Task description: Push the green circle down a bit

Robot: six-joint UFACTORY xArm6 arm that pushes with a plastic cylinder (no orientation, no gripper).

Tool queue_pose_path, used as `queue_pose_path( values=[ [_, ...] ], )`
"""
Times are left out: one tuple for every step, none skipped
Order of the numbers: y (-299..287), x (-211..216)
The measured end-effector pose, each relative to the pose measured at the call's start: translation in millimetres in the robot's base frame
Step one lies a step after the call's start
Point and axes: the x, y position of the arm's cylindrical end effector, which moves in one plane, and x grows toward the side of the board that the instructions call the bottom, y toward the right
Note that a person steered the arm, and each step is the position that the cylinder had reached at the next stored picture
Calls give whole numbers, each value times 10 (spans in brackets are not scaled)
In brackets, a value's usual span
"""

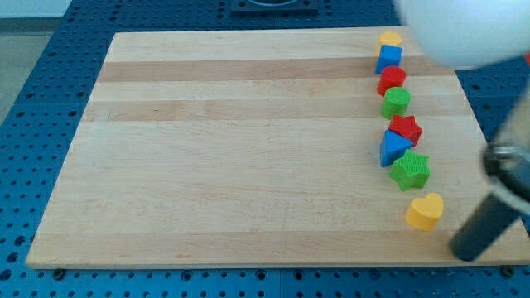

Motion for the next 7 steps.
queue_pose_path(
  values=[
    [-179, -178],
    [-542, -229],
    [-461, -142],
    [199, -159],
    [309, -696],
    [329, -814],
    [158, -814]
  ],
)
